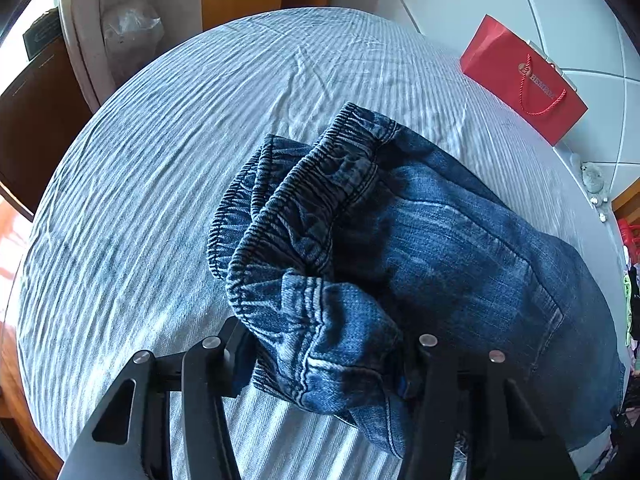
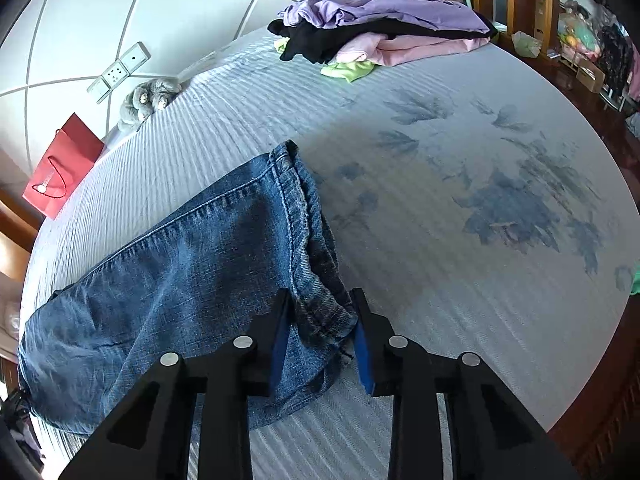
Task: Fold clothes
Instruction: 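Lift the waistband with the left gripper while the right gripper grasps the hem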
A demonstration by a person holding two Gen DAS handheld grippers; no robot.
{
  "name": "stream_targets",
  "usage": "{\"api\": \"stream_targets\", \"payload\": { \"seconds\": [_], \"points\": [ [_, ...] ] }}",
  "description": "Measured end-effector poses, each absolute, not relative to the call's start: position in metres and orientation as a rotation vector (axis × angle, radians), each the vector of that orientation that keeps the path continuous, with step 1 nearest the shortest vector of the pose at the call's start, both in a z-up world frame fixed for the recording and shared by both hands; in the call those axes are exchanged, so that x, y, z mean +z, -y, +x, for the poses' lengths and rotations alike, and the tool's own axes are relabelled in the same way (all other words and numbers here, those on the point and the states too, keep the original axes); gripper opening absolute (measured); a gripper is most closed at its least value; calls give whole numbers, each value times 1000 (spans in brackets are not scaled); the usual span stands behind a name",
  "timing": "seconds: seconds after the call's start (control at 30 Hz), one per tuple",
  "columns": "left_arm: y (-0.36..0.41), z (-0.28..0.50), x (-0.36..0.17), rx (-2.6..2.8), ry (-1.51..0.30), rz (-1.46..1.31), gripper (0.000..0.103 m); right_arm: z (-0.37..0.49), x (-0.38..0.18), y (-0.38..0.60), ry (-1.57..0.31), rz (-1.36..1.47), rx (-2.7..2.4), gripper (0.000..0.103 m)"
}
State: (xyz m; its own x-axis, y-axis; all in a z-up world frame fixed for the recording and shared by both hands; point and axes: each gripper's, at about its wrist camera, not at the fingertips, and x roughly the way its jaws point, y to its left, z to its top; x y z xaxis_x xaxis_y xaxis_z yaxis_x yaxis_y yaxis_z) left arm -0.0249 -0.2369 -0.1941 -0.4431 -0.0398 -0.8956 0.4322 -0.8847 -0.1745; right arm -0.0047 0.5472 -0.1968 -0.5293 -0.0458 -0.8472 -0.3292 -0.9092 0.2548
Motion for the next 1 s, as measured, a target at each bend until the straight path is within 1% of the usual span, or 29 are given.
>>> {"api": "stream_targets", "payload": {
  "seconds": [0.03,0.07,0.13,0.17,0.2,0.23,0.27,0.3,0.33,0.43,0.53,0.57,0.63,0.73,0.8,0.83,0.87,0.9,0.93,0.97,1.0],
  "points": [
    [237,-25,-195,-2391,-558,1461,52,-6,-198,-546,-588,-1434,2551,24],
    [238,-25,-195,-2395,-560,1456,55,-8,-198,-546,-589,-1433,2553,24],
    [238,-27,-195,-2401,-556,1450,57,-10,-199,-547,-607,-1428,2555,24],
    [237,-29,-195,-2397,-542,1456,55,-11,-199,-547,-610,-1433,2557,24],
    [235,-29,-194,-2401,-533,1460,50,-11,-198,-547,-613,-1438,2559,24],
    [233,-30,-194,-2403,-523,1466,41,-12,-198,-547,-616,-1442,2561,23],
    [230,-30,-192,-2402,-502,1470,39,-12,-198,-547,-618,-1447,2563,21],
    [227,-31,-188,-2404,-465,1471,38,-13,-198,-547,-621,-1452,2565,15],
    [225,-30,-184,-2410,-427,1471,37,-13,-196,-546,-625,-1452,2568,12],
    [209,-24,-157,-2487,-265,1448,36,-9,-170,-534,-635,-1374,2674,11],
    [184,-20,-113,-2632,-117,1405,36,-9,-128,-497,-637,-1330,2873,11],
    [175,-19,-96,-2697,-92,1380,36,-10,-115,-483,-636,-1327,2940,11],
    [147,-18,-69,-2827,-18,1355,36,-15,-94,-447,-607,-1365,3062,11],
    [86,-18,-56,-3018,167,1402,36,-22,-80,-386,-559,-1487,3229,11],
    [45,-18,-50,-3133,304,1437,37,-27,-86,-354,-537,-1622,3271,11],
    [25,-19,-57,-3170,369,1479,39,-30,-92,-340,-521,-1690,3269,12],
    [7,-19,-65,-3196,417,1540,44,-33,-104,-331,-521,-1764,3234,13],
    [-10,-20,-74,-3214,451,1623,48,-36,-116,-322,-522,-1837,3196,21],
    [-25,-17,-81,-3226,479,1713,57,-38,-127,-314,-523,-1904,3153,39],
    [-37,-15,-87,-3235,493,1802,68,-40,-136,-315,-537,-1939,3105,48],
    [-45,-14,-90,-3238,486,1871,72,-37,-139,-323,-581,-1922,3078,56]
  ]
}}
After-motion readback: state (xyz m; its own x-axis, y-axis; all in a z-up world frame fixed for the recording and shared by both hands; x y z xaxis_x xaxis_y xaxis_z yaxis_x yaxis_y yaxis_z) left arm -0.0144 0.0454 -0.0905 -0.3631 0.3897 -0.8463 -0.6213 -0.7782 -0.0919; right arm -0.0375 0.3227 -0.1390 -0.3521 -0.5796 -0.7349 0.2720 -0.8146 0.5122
